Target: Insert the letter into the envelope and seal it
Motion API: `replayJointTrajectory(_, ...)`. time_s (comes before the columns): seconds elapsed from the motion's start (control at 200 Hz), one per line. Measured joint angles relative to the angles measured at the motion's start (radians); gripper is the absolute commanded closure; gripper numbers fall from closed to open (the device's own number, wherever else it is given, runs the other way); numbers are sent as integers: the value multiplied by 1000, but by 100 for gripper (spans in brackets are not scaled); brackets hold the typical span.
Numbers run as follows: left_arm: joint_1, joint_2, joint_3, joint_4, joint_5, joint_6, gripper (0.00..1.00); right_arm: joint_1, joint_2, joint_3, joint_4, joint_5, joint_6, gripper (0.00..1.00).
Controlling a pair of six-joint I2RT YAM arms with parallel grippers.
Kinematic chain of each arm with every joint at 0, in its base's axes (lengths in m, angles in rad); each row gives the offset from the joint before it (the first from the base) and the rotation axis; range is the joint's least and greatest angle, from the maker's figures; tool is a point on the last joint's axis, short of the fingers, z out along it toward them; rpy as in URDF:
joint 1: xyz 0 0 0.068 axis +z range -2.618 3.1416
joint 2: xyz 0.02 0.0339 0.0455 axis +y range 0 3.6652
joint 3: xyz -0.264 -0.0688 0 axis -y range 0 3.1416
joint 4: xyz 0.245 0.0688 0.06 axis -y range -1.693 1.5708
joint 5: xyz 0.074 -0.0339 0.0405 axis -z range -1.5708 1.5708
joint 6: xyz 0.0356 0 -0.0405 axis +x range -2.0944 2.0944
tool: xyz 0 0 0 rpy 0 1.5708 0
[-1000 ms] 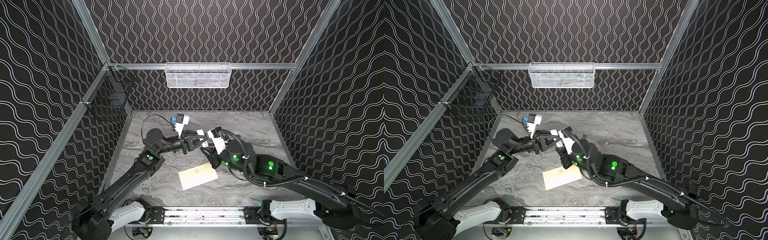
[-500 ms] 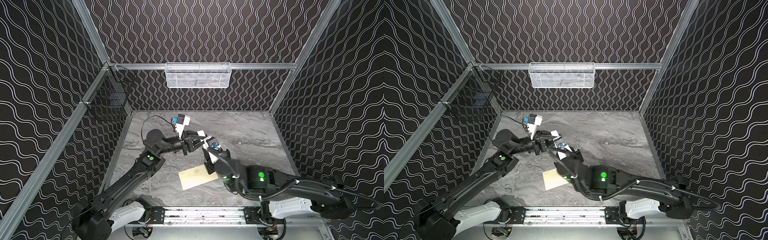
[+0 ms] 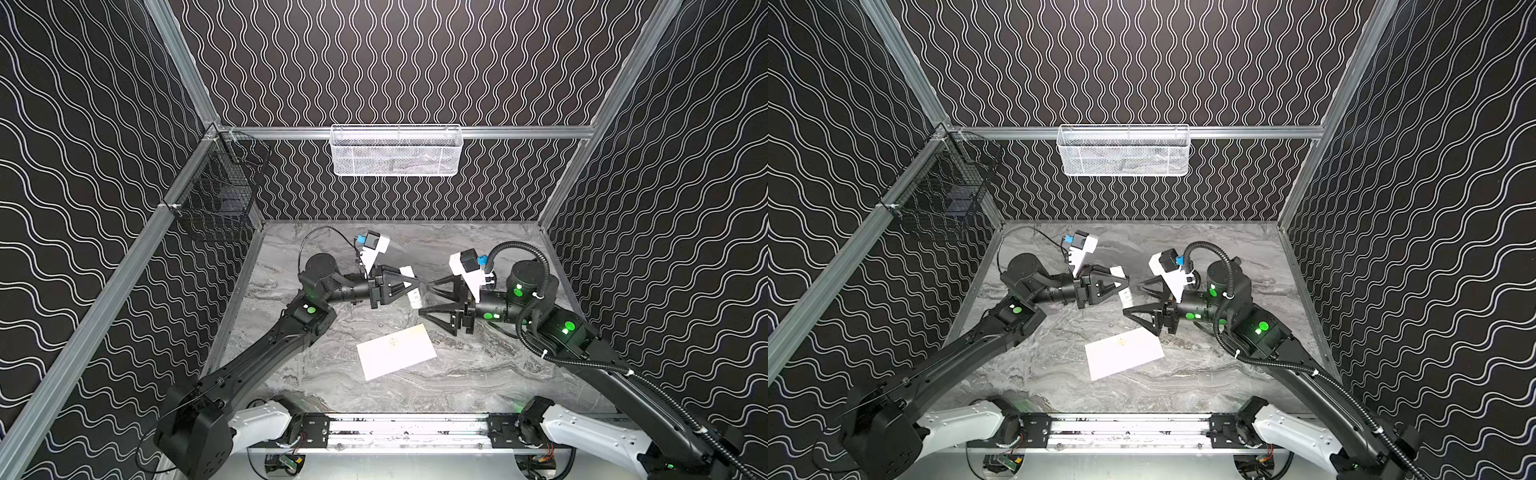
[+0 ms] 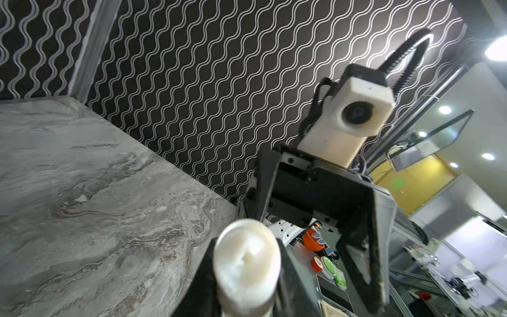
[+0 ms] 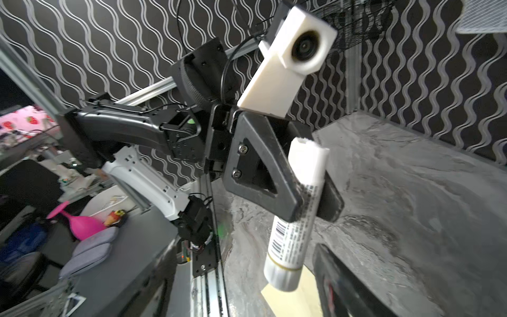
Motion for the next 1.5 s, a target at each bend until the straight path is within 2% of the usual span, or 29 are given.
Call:
replayJointTrajectory(0.11, -8, 2, 0, 46, 33, -24, 100, -12, 34, -10, 50, -80, 19, 29)
replayJointTrajectory(0.26, -22, 10, 1, 92, 56, -45, 100, -13, 80, -14, 90, -130, 53, 52)
replayJointTrajectory(0.38, -26, 9, 1, 104, 59, -45, 100, -14, 103, -14, 121, -150, 79, 59)
replayJointTrajectory(0.495, -27, 6, 2, 107, 56, -42, 100, -13, 108, -35, 147, -170, 96, 56)
replayJointTrajectory(0.581, -26, -1, 5, 94, 38, -35, 100, -12, 105, -55, 151, -187, 97, 58)
replayJointTrajectory(0.736, -28, -16, 7, 82, 26, -14, 100, -11, 83, -89, 166, -181, 104, 80)
replayJointTrajectory(0.911, -27, -17, 12, 105, 9, 12, 100, 18, 54, -99, 140, -121, 135, 88)
replayJointTrajectory(1.026, -28, -6, 12, 73, -16, 15, 100, 50, 21, -100, 186, -75, 151, 85)
replayJointTrajectory(1.111, -32, -6, 12, 53, -24, 29, 100, 87, -1, -105, 209, 24, 181, 66)
replayJointTrajectory(1.216, -32, -4, 12, 55, -26, 33, 100, 140, -25, -109, 193, 89, 151, 54)
replayJointTrajectory(1.361, -31, 6, 12, 61, -31, 32, 100, 95, -91, -121, 114, 137, 93, 36)
replayJointTrajectory(1.501, -32, 10, 12, 69, -2, 7, 100, 54, -99, -111, 76, 132, 39, 30)
